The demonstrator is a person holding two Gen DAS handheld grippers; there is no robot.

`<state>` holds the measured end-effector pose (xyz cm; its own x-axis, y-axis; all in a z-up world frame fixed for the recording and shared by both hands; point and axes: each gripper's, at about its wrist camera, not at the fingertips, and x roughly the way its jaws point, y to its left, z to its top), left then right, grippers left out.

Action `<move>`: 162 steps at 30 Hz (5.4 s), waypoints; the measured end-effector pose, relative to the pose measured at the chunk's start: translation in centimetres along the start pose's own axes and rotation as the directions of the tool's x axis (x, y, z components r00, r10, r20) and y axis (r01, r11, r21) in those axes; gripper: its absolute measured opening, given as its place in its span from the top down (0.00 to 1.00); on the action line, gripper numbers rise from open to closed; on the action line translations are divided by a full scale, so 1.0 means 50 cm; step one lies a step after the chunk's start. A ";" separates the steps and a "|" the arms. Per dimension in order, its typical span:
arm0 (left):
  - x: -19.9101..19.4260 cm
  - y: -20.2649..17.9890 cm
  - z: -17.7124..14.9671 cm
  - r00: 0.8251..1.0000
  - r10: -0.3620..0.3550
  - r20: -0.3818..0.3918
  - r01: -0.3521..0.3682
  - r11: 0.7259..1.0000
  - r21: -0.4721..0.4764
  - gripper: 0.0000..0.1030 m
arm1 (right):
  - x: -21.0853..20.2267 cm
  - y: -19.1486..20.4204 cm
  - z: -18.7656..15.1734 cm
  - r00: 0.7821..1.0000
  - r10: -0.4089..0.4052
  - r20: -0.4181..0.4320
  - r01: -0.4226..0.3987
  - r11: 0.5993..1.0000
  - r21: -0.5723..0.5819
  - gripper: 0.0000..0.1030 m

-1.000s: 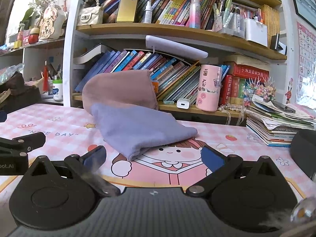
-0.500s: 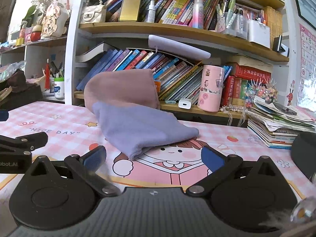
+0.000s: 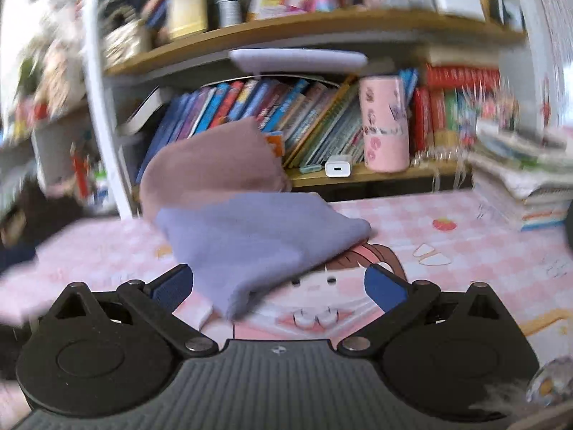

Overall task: Fold clothes
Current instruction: 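Grasp the lavender sweater fabric with the left tool while the right tool grasps beside it, then lift the sweater with both tools and shake it open in the air, then lay the opened sweater flat on the mat and open the right tool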

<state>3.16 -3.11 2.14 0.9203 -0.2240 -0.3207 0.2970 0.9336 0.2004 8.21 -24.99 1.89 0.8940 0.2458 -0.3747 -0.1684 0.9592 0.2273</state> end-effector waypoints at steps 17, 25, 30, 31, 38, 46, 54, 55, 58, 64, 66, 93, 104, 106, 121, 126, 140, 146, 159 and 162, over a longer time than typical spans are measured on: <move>0.239 -0.161 0.045 0.962 -0.122 -0.243 0.167 0.971 0.173 0.37 | 0.176 -0.241 -0.011 0.970 0.234 -0.065 -0.147 0.779 0.609 0.65; 0.275 -0.130 0.064 0.950 -0.181 -0.255 0.184 0.983 -0.010 0.85 | 0.182 -0.247 -0.014 0.956 0.287 -0.066 -0.185 0.759 0.625 0.61; 0.211 -0.103 0.098 0.968 -0.215 -0.132 0.206 0.975 -0.078 0.98 | 0.184 -0.245 -0.020 0.936 0.348 -0.048 -0.229 0.707 0.669 0.57; 0.196 -0.101 0.103 0.968 -0.226 -0.112 0.219 0.973 -0.071 1.00 | 0.185 -0.246 -0.022 0.931 0.362 -0.040 -0.240 0.693 0.680 0.56; 0.155 -0.106 0.088 0.963 -0.229 -0.141 0.233 0.972 0.015 0.92 | 0.180 -0.245 -0.023 0.923 0.385 0.019 -0.280 0.634 0.721 0.42; 0.227 -0.149 0.054 0.964 -0.123 -0.236 0.147 0.986 0.085 0.57 | 0.178 -0.233 -0.022 0.928 0.372 0.003 -0.271 0.671 0.690 0.42; 0.287 -0.107 0.060 0.967 -0.117 -0.224 0.111 0.993 -0.038 0.79 | 0.182 -0.226 -0.019 0.928 0.371 -0.023 -0.265 0.702 0.661 0.42; 0.286 -0.095 0.063 0.971 -0.123 -0.207 0.110 0.991 -0.074 0.90 | 0.182 -0.227 -0.019 0.928 0.373 -0.021 -0.266 0.700 0.663 0.41; 0.258 -0.075 0.068 0.979 -0.143 -0.146 0.125 0.984 -0.129 0.92 | 0.182 -0.228 -0.020 0.925 0.381 -0.019 -0.273 0.696 0.664 0.40; 0.124 -0.088 0.044 0.970 -0.233 -0.063 0.230 0.972 -0.056 0.93 | 0.184 -0.227 -0.026 0.907 0.421 0.004 -0.307 0.654 0.692 0.38; 0.088 -0.089 0.027 0.966 -0.253 -0.057 0.250 0.966 -0.060 0.93 | 0.183 -0.232 -0.028 0.905 0.425 0.016 -0.310 0.633 0.710 0.43; -0.220 0.222 0.077 0.649 -0.481 0.589 0.741 0.574 -0.348 0.93 | -0.172 0.140 0.338 0.753 0.611 0.244 -0.609 0.788 -0.095 0.89; -0.167 0.254 -0.055 0.995 -0.065 0.075 0.093 0.869 -0.485 0.88 | 0.210 0.289 0.151 0.892 0.386 -0.235 -0.405 0.913 -0.039 0.89; -0.168 0.253 -0.040 0.991 -0.088 0.105 0.127 0.872 -0.472 0.81 | 0.256 0.310 0.137 0.885 0.381 -0.267 -0.403 0.914 -0.034 0.89; -0.073 0.143 -0.050 0.942 -0.334 -0.028 0.302 0.883 -0.359 0.67 | -0.035 0.205 0.078 0.881 0.418 -0.220 -0.469 0.834 -0.292 0.37; -0.044 0.097 -0.038 0.914 -0.403 -0.056 0.368 0.877 -0.308 0.65 | -0.130 0.141 0.023 0.946 0.204 -0.253 -0.312 0.792 -0.525 0.35; -0.036 0.071 -0.070 0.897 -0.394 -0.199 0.355 0.912 -0.204 0.62 | -0.031 0.029 0.063 0.968 -0.216 -0.126 0.055 0.674 -0.737 0.87; -0.061 0.085 -0.043 0.919 -0.344 -0.195 0.323 0.937 -0.131 0.59 | 0.195 -0.096 0.116 0.850 -0.515 -0.113 0.297 0.645 -0.704 0.58; 0.048 -0.084 0.061 0.892 -0.411 -0.189 0.449 0.856 0.255 0.53 | 0.034 -0.063 0.075 0.958 -0.259 -0.123 0.158 0.833 -0.530 0.40; 0.077 -0.135 0.053 0.898 -0.393 -0.197 0.439 0.830 0.343 0.53 | -0.015 -0.090 0.027 0.947 -0.234 -0.220 0.110 0.880 -0.463 0.41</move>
<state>5.38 -11.04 2.01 0.6594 -0.5130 -0.5496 0.7381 0.5808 0.3434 8.84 -29.67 2.35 0.7949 0.0391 -0.6055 -0.2422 0.9354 -0.2575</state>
